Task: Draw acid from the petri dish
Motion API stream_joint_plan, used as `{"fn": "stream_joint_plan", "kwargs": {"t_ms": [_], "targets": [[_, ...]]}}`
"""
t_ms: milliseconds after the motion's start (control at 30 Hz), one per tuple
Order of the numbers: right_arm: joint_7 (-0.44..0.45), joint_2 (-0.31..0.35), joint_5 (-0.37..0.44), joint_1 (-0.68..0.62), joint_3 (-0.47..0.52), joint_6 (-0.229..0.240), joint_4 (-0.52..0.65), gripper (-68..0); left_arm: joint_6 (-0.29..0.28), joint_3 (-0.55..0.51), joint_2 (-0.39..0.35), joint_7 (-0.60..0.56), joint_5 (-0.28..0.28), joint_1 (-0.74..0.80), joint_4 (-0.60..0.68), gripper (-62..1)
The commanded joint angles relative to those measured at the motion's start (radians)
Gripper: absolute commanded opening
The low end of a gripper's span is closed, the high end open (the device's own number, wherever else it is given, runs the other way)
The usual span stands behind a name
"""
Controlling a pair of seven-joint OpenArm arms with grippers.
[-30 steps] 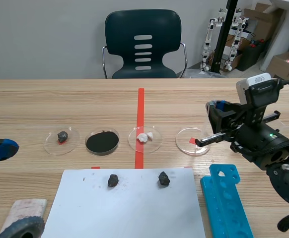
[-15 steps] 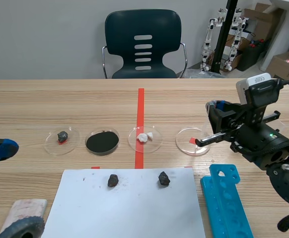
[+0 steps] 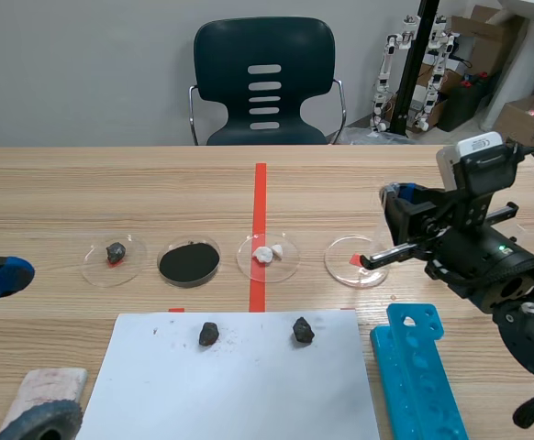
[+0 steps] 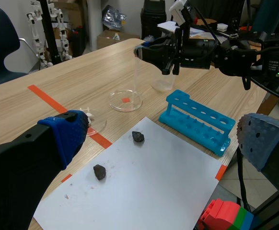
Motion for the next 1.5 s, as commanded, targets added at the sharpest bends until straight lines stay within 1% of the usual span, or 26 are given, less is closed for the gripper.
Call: {"fn": "stream_joint_plan", "kwargs": {"t_ms": [0, 133, 333, 500, 667, 933, 1067, 1333, 1467], "targets": [[0.017, 0.008, 0.007, 0.009, 0.01, 0.003, 0.034, -60.9, -0.002, 0.005, 0.005, -0.013, -0.014, 0.008, 0.011, 1.4], [0.01, 0.008, 0.007, -0.009, 0.016, 0.003, 0.056, -60.9, -0.002, 0.005, 0.005, -0.013, -0.014, 0.008, 0.011, 1.4], [0.004, 0.008, 0.007, -0.05, 0.047, 0.003, 0.125, -60.9, -0.002, 0.005, 0.005, -0.013, -0.014, 0.008, 0.011, 1.4], [-0.028, 0.008, 0.007, -0.074, 0.07, 0.003, 0.179, -60.9, -0.002, 0.005, 0.005, -0.013, -0.014, 0.008, 0.011, 1.4], [-0.033, 0.008, 0.007, -0.099, 0.092, 0.003, 0.223, -60.9, -0.002, 0.005, 0.005, -0.013, -0.014, 0.008, 0.011, 1.4], [-0.082, 0.008, 0.008, -0.15, 0.119, 0.003, 0.328, -60.9, -0.002, 0.005, 0.005, -0.013, -0.014, 0.008, 0.011, 1.4], [-0.105, 0.008, 0.008, -0.159, 0.121, 0.002, 0.356, -60.9, -0.002, 0.005, 0.005, -0.013, -0.014, 0.008, 0.011, 1.4], [-0.122, 0.008, 0.009, -0.198, 0.141, -0.001, 0.426, -60.9, -0.002, 0.005, 0.005, -0.013, -0.014, 0.007, 0.011, 1.4], [-0.171, 0.008, 0.008, -0.201, 0.141, -0.002, 0.462, -60.9, -0.002, 0.005, 0.005, -0.013, -0.014, 0.007, 0.011, 1.4]]}}
